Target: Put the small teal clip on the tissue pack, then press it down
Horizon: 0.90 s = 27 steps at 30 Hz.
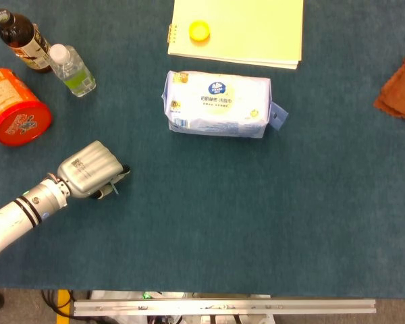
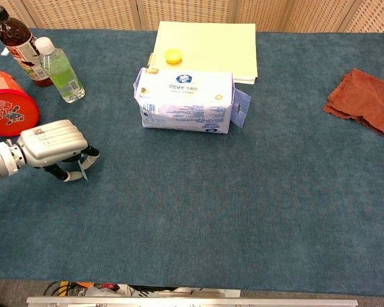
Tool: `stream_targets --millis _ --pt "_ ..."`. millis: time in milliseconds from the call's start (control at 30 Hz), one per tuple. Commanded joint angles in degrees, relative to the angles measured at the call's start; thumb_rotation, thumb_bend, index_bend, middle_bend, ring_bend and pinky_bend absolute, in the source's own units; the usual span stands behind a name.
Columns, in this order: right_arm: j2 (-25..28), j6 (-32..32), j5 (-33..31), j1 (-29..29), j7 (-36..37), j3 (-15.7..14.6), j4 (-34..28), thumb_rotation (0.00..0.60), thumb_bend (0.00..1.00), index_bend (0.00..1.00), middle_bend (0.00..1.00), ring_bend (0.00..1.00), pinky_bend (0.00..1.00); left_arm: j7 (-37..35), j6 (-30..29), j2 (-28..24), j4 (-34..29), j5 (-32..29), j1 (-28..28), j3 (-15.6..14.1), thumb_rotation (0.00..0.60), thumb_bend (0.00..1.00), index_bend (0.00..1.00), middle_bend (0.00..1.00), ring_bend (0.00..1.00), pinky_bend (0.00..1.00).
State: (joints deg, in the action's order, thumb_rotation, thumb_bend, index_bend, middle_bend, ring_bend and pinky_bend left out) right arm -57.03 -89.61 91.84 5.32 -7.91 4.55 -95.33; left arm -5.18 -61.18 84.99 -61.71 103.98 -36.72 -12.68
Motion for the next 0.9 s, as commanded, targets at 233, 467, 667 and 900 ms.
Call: stream_targets --millis 233,467,667,900 --pt "0.05 -0.15 0.02 -0.12 0.1 0.01 -0.02 0.6 0.36 0.0 0.22 0.12 0.19 0.48 0.8 0.49 0.06 -0.32 -0.18 -0.07 0.6 0.28 0.57 1.0 1.0 0.82" --pt "0.16 -0.41 0.04 -0.31 0.24 0.01 0.0 0.6 0.36 0.0 0.22 0.12 0.19 0.42 0.54 0.79 0.07 -0.25 -0.31 -0.08 0.6 0.3 0.6 1.0 1.0 0.82" --pt "0.11 -0.4 -0.01 -0.38 0.45 -0.01 0.18 0.6 0.36 0.0 0.22 0.12 0.19 0.36 0.3 0.88 -0.02 -0.49 -0.17 -0.02 0.6 0.3 0.61 1.0 1.0 0.82" --pt "0.03 -0.48 -0.05 -0.45 0.68 0.02 0.42 0.6 0.36 0.0 0.22 0.12 0.19 1.02 -0.1 0.82 -0.42 -0.65 0.12 0.02 0.6 0.3 0.62 1.0 1.0 0.82"
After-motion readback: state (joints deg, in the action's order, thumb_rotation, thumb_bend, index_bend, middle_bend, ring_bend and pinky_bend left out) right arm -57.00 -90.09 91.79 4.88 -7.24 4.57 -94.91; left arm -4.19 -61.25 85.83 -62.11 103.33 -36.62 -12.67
